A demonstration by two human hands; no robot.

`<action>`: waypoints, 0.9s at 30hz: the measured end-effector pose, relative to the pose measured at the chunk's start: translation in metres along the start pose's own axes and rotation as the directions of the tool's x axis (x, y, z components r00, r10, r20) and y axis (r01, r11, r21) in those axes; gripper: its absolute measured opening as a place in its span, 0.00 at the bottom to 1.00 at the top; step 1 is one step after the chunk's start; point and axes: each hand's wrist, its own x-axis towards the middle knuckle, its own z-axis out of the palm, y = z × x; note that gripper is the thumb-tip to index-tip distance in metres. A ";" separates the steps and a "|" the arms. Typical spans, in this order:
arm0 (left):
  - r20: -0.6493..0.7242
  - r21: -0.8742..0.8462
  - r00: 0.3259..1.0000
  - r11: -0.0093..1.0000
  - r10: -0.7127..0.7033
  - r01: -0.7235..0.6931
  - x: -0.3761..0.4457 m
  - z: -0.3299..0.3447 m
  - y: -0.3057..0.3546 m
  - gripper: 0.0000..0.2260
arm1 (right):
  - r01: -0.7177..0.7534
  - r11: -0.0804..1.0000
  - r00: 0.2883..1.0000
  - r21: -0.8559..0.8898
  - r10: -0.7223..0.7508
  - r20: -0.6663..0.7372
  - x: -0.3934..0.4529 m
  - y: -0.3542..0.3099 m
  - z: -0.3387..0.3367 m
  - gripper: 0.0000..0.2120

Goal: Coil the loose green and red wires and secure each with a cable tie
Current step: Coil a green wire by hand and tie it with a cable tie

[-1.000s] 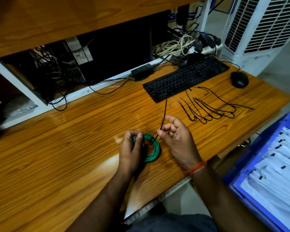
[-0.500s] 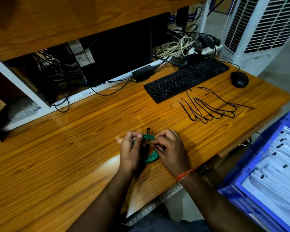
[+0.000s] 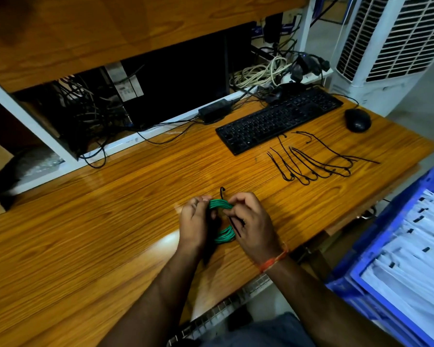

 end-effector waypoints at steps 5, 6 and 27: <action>0.037 0.085 0.987 0.985 -0.155 0.151 0.006 0.002 0.013 0.13 | 0.017 0.999 1.000 0.032 -0.017 -0.014 -0.002 0.001 -0.002 0.04; 0.042 0.091 0.984 0.981 -0.175 0.171 0.007 0.003 0.015 0.13 | 0.014 0.999 1.000 0.037 -0.014 -0.003 -0.002 0.001 -0.002 0.04; 0.102 0.003 0.994 1.000 -0.028 0.028 0.003 0.005 0.006 0.14 | -0.015 0.988 0.999 0.157 0.008 0.044 0.002 0.004 -0.003 0.05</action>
